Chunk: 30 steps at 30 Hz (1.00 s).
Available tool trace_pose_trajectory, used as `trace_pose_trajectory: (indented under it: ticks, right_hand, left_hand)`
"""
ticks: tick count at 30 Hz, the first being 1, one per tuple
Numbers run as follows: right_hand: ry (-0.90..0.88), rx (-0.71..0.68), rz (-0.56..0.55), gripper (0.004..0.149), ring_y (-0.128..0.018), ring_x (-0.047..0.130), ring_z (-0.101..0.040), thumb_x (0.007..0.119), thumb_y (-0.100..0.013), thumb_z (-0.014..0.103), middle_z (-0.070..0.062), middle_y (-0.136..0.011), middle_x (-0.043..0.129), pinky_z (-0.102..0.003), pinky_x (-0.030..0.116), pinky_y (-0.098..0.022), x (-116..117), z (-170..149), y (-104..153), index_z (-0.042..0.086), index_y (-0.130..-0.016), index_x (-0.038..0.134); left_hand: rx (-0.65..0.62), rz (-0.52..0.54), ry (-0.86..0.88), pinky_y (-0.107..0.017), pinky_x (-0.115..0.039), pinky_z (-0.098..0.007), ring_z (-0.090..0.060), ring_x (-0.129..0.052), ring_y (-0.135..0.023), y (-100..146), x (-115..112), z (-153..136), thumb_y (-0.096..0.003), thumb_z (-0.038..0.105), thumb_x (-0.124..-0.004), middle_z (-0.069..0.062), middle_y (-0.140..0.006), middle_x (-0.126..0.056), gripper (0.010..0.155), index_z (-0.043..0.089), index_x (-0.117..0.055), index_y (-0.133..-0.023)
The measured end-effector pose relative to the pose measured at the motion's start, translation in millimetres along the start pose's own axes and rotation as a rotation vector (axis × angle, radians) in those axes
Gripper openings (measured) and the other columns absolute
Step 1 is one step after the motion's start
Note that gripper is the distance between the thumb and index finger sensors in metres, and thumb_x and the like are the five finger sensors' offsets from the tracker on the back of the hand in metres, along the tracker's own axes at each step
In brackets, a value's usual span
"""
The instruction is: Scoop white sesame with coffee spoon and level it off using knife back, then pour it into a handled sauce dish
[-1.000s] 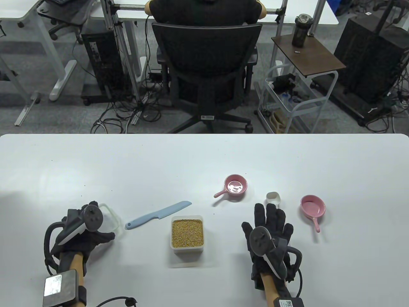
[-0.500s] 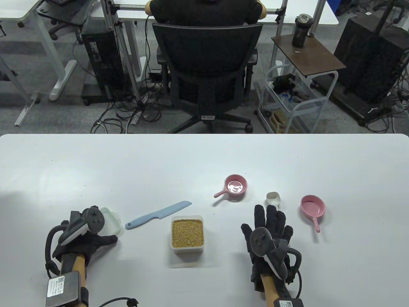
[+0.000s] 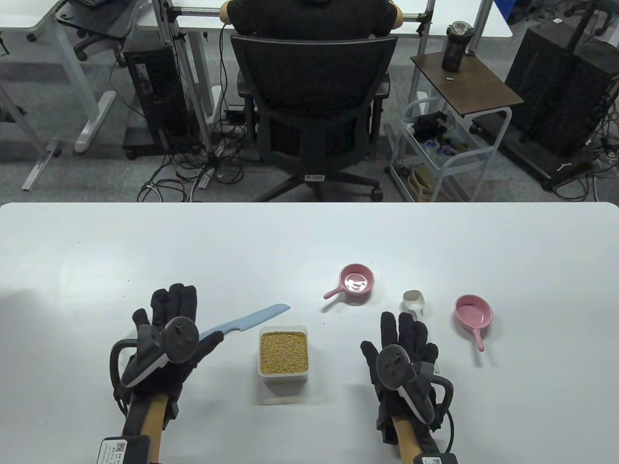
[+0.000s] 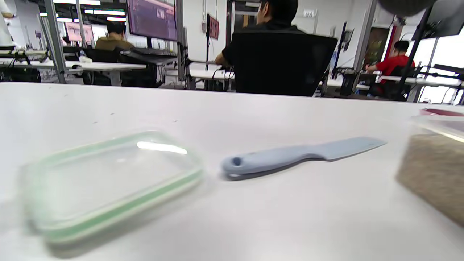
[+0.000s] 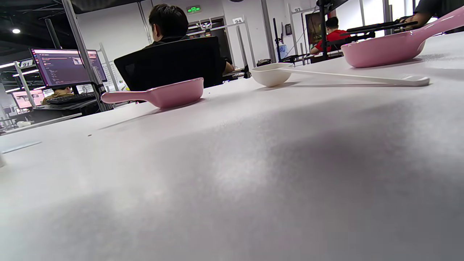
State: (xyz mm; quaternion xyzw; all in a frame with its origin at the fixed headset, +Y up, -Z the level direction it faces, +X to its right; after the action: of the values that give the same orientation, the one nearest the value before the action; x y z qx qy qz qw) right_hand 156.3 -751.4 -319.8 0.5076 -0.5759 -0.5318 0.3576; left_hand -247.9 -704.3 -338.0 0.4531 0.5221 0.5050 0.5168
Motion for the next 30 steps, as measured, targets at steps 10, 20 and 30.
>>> trace_pose_trajectory:
  ticks: [10,20,30]
  right_hand:
    - [0.003,-0.047,0.073,0.073,-0.112,0.030,-0.041,0.058,-0.057,0.061,-0.010,-0.125,0.029,-0.065,0.034,-0.074,12,14,4,0.031,-0.118,0.034]
    - [0.145,0.158,-0.029,0.072,-0.103,0.063,-0.040,0.072,-0.058,0.051,-0.013,-0.120,0.053,-0.055,0.061,-0.070,-37,-9,-33,0.022,-0.117,0.044]
    - [0.337,0.441,0.180,0.057,-0.084,0.080,-0.032,0.080,-0.056,0.046,-0.008,-0.106,0.074,-0.048,0.070,-0.062,-2,-54,-61,0.024,-0.108,0.068]
  left_hand:
    - [0.019,0.018,0.047,-0.077,-0.015,-0.067,-0.039,-0.005,-0.117,10,-46,8,-0.0520,0.077,-0.049,-0.005,-0.132,-0.010,0.098,0.024,-0.006,-0.122]
    - [0.021,0.068,0.069,-0.077,-0.015,-0.067,-0.039,-0.006,-0.117,14,-46,-1,-0.0523,0.077,-0.049,-0.005,-0.132,-0.012,0.098,0.024,-0.007,-0.122]
    - [-0.002,0.040,0.066,-0.076,-0.015,-0.067,-0.039,-0.006,-0.117,13,-50,3,-0.0524,0.077,-0.050,-0.005,-0.132,-0.012,0.098,0.024,-0.007,-0.122]
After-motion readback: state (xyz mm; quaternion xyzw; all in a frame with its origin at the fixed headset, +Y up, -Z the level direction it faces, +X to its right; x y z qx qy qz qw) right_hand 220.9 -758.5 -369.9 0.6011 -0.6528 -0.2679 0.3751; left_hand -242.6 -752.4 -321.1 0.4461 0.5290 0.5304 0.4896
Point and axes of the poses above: the tracker on the back of each hand, its own z axis roughly to the thumb side, its own y axis roughly from the fingertips to the wrist, x = y × z, the point moved 4 cm from there along -y, roughly from the wrist to the fingertips
